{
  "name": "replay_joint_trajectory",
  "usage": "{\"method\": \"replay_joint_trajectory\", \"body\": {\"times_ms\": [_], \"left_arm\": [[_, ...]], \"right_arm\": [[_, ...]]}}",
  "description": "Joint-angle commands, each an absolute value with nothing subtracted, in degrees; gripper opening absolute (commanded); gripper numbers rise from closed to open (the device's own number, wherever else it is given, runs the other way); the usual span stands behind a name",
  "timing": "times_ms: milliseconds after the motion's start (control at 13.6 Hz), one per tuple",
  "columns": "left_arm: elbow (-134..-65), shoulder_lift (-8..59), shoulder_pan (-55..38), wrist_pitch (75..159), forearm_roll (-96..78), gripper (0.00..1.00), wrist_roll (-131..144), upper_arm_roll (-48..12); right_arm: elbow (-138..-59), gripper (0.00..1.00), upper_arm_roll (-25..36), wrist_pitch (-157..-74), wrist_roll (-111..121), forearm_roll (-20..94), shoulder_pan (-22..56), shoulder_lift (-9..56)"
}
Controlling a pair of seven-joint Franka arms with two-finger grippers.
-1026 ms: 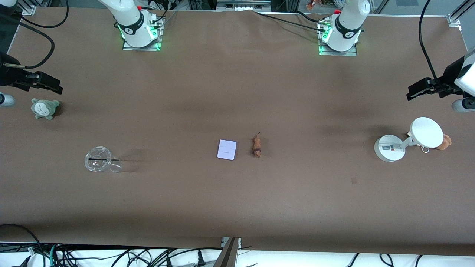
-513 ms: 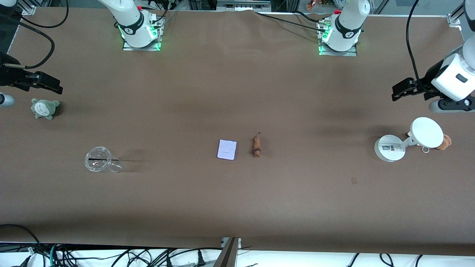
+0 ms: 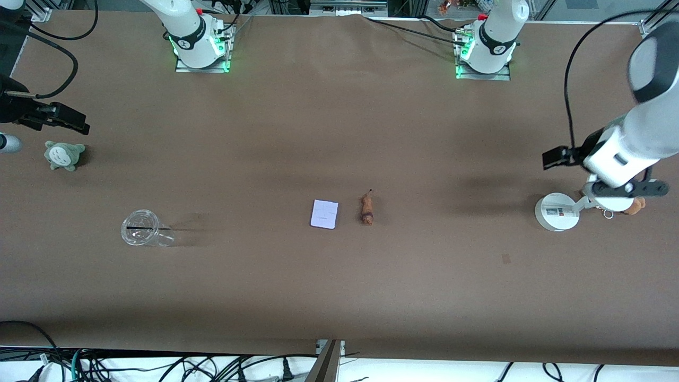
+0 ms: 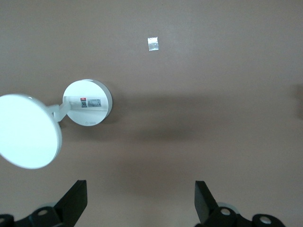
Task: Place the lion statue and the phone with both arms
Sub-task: 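Move the left gripper over the brown lion statue and lower it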
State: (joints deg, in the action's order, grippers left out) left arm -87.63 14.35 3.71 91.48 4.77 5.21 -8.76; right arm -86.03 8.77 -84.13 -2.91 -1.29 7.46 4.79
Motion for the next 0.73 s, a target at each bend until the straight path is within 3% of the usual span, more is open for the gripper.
{"method": "replay_joint_trajectory", "body": {"times_ms": [0,660], "left_arm": [[-83.8,18.0,1.2,90.2,7.6,1.00,5.7,-8.6],[-82.4,24.8,-3.5,93.6,4.2,1.00,14.9,-8.6]], "right_arm": [[-84.9,1.00,8.3,-83.8,-2.2,-0.9,6.7,5.2],[-84.9,1.00,8.3,-83.9,-2.2,-0.1,6.4,5.2]]}}
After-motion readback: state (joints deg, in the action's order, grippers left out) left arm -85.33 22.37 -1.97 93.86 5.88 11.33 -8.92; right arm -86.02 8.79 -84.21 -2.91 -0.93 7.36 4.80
